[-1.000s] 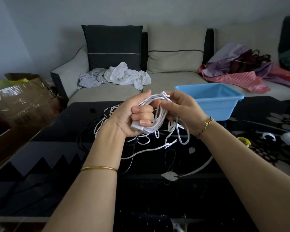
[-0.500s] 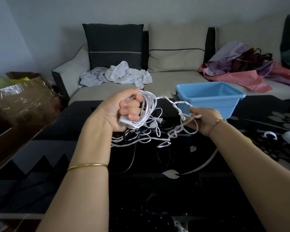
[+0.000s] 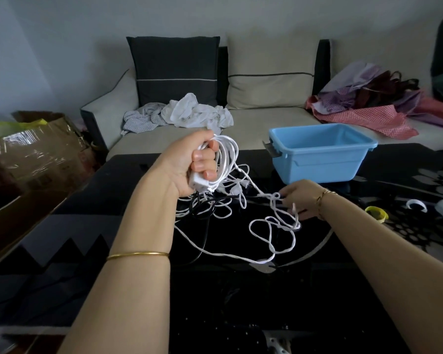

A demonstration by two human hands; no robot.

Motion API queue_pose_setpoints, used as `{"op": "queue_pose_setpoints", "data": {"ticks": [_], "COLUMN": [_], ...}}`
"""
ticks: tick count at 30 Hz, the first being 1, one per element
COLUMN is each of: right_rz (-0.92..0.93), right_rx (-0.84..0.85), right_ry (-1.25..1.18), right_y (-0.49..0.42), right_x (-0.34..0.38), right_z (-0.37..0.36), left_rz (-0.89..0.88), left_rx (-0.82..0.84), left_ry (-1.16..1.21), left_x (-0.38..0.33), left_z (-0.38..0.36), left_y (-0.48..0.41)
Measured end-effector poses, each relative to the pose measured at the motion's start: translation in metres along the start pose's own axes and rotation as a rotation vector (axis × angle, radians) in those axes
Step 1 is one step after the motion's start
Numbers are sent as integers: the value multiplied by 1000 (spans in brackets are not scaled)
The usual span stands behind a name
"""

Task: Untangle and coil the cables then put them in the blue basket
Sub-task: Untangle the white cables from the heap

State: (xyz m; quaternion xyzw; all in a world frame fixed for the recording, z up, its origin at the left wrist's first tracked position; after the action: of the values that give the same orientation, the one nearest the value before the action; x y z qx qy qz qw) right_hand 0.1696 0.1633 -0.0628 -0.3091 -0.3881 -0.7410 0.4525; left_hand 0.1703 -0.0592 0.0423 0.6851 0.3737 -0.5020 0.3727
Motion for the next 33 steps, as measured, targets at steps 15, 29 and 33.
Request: {"op": "queue_pose_setpoints", "data": {"ticks": [15, 29, 33], "right_rz": [608, 754, 742], "right_rx": [85, 66, 119], "right_ry": [-387, 88, 125], "right_y": [52, 76, 76], "right_x": [81, 96, 99], "right_z": [-15, -51, -64], "left_rz": [63, -76, -160], "left_rx": [81, 147, 41], "left_ry": [-35, 709, 747], "left_x": [12, 4, 3], "left_z": [-14, -11, -11], "left_y": [0, -6, -12]}}
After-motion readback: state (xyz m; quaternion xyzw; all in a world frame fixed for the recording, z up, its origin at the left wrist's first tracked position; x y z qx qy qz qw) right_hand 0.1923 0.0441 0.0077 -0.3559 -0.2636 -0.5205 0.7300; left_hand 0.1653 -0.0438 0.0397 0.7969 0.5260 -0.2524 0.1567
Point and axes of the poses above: each hand's wrist, its own y-axis away from the middle knuckle, its own z-axis out of the back of the hand, x = y × z, the point moved 6 cm from there along -y, towards the middle knuckle, and after that the axes turned 4 degrees about -y, right-handed, at the moved point
